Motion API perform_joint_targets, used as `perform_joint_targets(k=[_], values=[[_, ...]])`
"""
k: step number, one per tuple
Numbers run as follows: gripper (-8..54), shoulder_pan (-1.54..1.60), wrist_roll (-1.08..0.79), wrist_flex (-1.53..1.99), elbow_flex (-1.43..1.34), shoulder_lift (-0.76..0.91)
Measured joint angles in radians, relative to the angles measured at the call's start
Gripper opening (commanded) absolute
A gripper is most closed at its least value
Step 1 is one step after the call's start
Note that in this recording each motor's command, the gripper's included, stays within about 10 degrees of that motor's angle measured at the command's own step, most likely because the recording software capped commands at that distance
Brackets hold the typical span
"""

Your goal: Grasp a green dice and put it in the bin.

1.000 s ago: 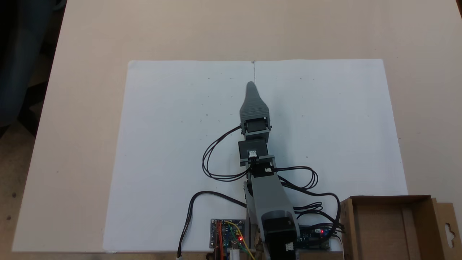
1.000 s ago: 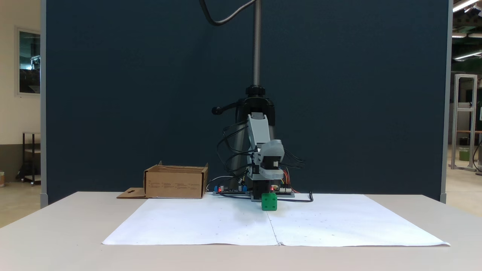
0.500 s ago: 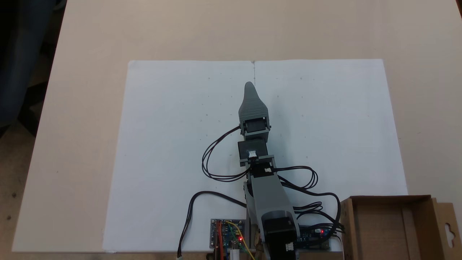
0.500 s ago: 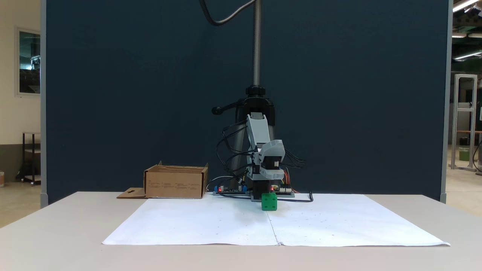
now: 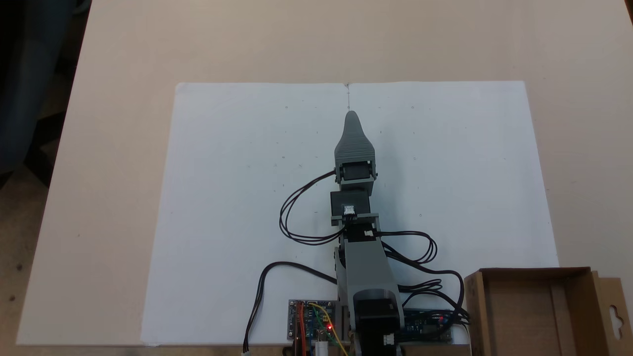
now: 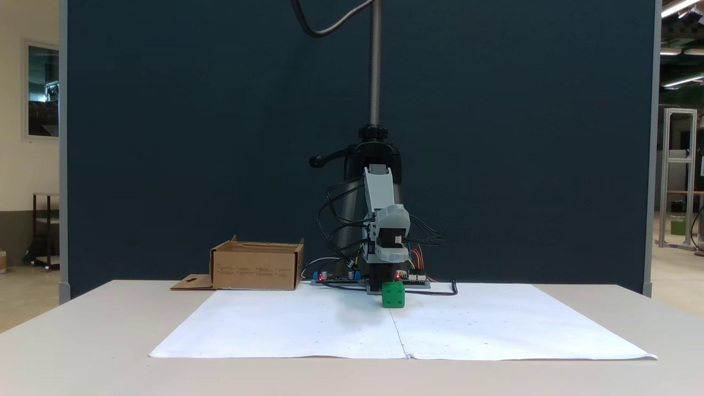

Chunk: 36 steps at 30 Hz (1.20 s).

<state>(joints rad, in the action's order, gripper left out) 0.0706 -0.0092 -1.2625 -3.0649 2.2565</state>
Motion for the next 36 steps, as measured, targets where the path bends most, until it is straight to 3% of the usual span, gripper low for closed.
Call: perform_joint_targets(k=[36], values=[[42.1, -0.066, 0.000, 0.072, 0.008, 0.000]])
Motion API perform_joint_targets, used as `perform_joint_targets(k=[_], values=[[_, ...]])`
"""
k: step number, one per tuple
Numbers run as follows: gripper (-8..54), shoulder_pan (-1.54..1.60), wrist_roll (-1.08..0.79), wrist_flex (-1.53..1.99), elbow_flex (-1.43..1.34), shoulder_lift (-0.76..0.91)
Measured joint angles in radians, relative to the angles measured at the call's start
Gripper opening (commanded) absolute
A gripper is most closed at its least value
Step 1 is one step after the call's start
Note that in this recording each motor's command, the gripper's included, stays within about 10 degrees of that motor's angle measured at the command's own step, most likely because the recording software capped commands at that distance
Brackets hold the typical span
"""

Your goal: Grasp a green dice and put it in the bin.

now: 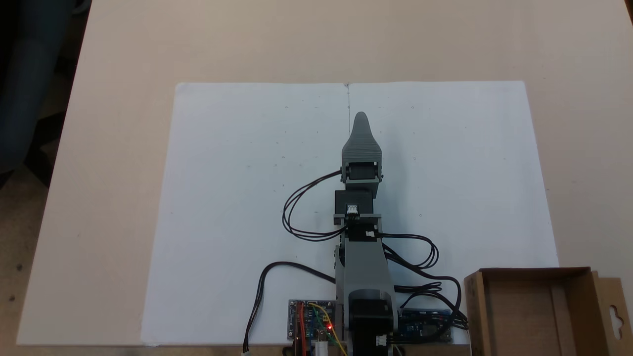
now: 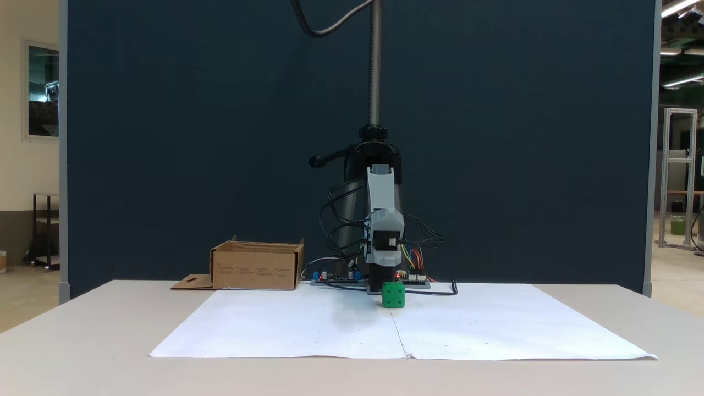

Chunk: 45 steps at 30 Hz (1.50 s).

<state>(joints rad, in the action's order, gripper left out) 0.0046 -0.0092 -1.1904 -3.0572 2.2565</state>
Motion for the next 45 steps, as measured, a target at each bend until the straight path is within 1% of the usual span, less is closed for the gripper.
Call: perform_joint_targets(k=[4, 9, 17, 19, 25, 35, 40, 45], values=[[42.1, 0.000, 0.000, 0.192, 0.061, 0.000], [42.2, -0.009, 0.009, 0.512, 0.276, 0.000], [42.5, -0.012, 0.138, 1.035, 0.589, 0.000], [42.5, -0.012, 0.183, 1.224, 0.709, 0.000], [42.4, -0.012, 0.212, 1.522, 0.862, 0.000], [42.4, 0.054, 0.227, 2.065, 0.890, 0.000], [42.2, 0.075, 0.227, 2.137, 0.956, 0.000], [42.2, 0.095, 0.225, 2.161, 0.954, 0.000]])
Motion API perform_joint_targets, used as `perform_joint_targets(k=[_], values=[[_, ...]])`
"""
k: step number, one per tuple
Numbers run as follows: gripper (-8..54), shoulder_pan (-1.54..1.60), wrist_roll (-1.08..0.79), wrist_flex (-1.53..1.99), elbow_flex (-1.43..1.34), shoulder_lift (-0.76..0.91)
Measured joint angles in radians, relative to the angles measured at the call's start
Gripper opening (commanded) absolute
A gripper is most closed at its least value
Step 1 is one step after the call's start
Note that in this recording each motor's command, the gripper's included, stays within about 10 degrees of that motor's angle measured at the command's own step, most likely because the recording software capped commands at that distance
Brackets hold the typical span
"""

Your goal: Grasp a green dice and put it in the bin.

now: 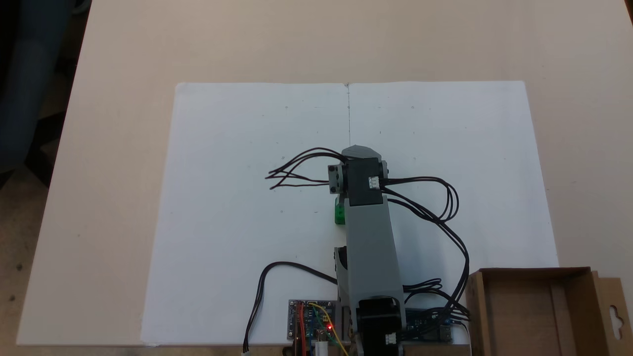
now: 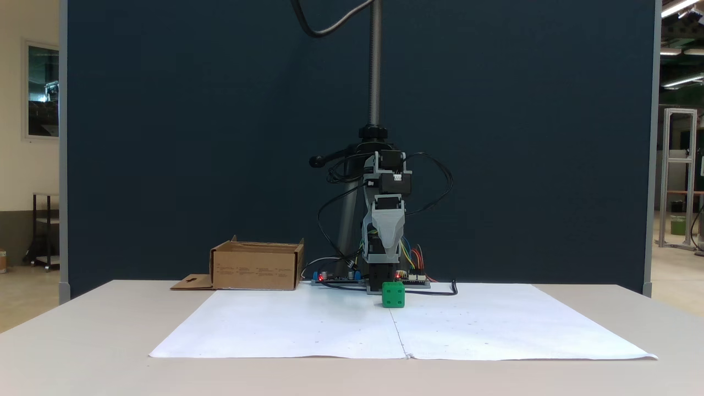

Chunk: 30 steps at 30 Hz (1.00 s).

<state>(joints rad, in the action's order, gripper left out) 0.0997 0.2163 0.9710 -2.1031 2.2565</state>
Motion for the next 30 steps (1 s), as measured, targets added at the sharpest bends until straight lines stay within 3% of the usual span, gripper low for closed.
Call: perform_joint_targets(k=[15, 30], values=[[42.4, 0.043, -0.123, 0.100, 0.000, -0.005], [43.3, 0.072, -0.123, 0.112, -0.008, -0.057]])
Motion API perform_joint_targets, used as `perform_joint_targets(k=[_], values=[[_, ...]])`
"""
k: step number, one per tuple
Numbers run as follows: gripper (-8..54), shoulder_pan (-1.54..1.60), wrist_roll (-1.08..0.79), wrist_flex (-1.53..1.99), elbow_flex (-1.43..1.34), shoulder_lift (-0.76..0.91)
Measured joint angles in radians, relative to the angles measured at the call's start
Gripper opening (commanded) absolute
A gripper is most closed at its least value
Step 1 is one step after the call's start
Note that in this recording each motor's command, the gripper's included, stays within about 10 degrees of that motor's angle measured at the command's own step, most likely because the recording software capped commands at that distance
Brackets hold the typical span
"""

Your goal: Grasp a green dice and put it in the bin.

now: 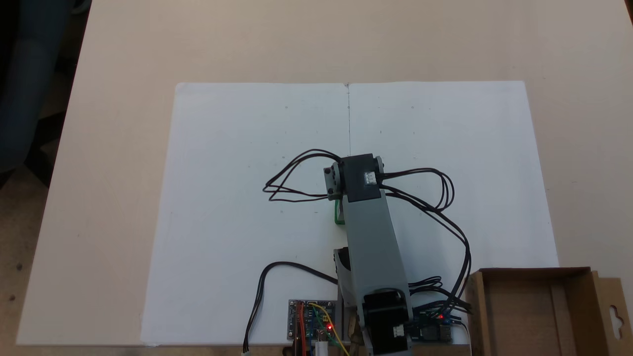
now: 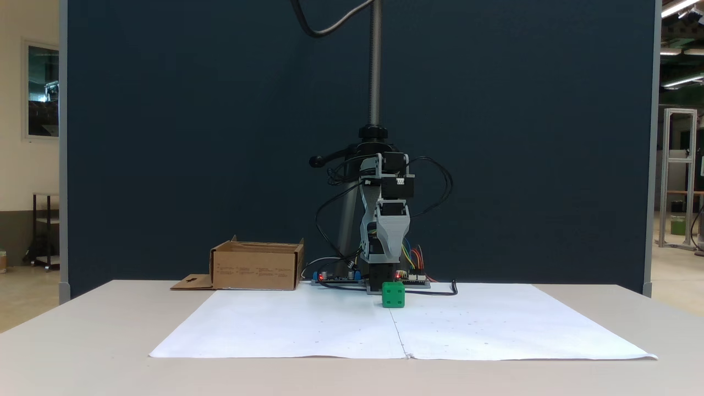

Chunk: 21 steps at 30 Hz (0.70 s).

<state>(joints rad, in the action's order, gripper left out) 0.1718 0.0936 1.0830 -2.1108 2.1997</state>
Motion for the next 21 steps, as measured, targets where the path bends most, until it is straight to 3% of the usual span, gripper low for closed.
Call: perform_joint_targets(k=[21], values=[[43.3, 0.002, 0.110, 0.005, -0.071, -0.103]])
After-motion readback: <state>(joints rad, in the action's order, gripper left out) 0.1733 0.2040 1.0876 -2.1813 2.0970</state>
